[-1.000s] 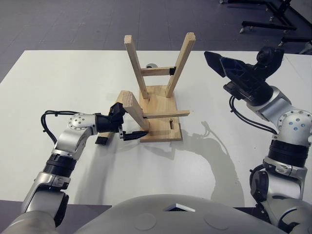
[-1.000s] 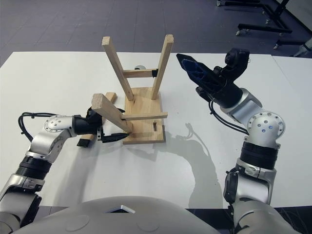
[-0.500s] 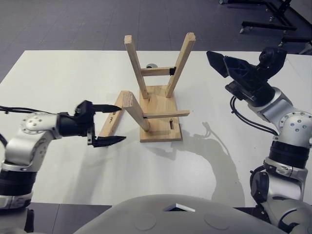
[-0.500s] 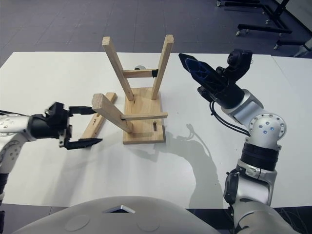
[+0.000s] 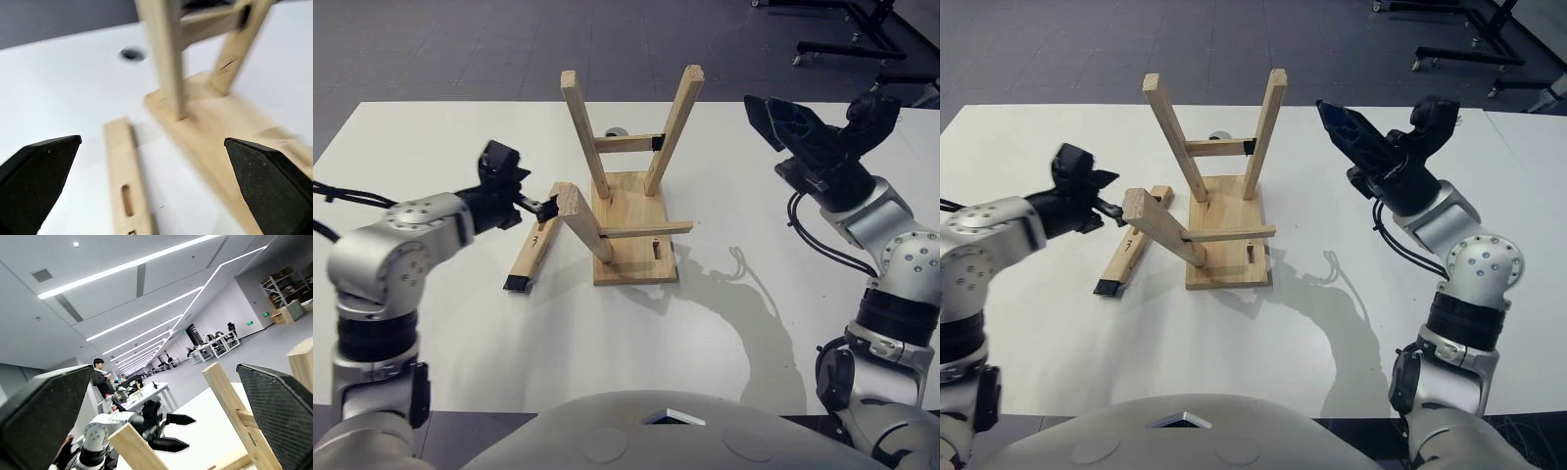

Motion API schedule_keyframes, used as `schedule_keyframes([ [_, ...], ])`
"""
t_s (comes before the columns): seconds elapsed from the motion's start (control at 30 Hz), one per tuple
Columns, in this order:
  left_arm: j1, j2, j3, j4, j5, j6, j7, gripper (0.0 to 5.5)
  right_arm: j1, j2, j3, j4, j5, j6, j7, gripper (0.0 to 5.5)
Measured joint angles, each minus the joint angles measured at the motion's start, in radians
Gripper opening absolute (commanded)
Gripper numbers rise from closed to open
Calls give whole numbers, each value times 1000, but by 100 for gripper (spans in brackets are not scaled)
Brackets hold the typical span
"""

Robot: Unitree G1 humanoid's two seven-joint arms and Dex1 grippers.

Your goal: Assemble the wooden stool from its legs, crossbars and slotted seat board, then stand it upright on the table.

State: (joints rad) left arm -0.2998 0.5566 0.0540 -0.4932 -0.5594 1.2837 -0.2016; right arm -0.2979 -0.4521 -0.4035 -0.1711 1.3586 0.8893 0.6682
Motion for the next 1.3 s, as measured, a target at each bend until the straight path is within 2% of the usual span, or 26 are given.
schedule_keyframes([
  [0.1, -10, -80, -2, 28, 99, 103, 140, 537, 18, 18, 6, -25, 0, -17, -18, 540],
  [0.3, -12, -178, 9, 90, 172, 153, 193, 537, 33, 40, 23, -46, 0, -30, -30, 540],
  [0.47, 29, -190, -49, 93, 213, 151, 193, 537, 34, 45, 29, -50, 0, -41, -31, 540],
  [0.6, 91, -146, -94, 120, 271, 106, 192, 537, 34, 49, 34, -50, 3, -42, -34, 540],
  [0.9, 83, -198, -48, 178, 293, 72, 159, 402, 34, 51, 47, -50, 8, -42, -41, 540],
  [1.07, 81, -256, 5, 177, 287, 104, 145, 322, 34, 51, 48, -50, 8, -42, -42, 540],
  [1.3, 71, -267, 31, 166, 296, 154, 137, 226, 34, 51, 48, -50, 17, -42, -53, 540],
])
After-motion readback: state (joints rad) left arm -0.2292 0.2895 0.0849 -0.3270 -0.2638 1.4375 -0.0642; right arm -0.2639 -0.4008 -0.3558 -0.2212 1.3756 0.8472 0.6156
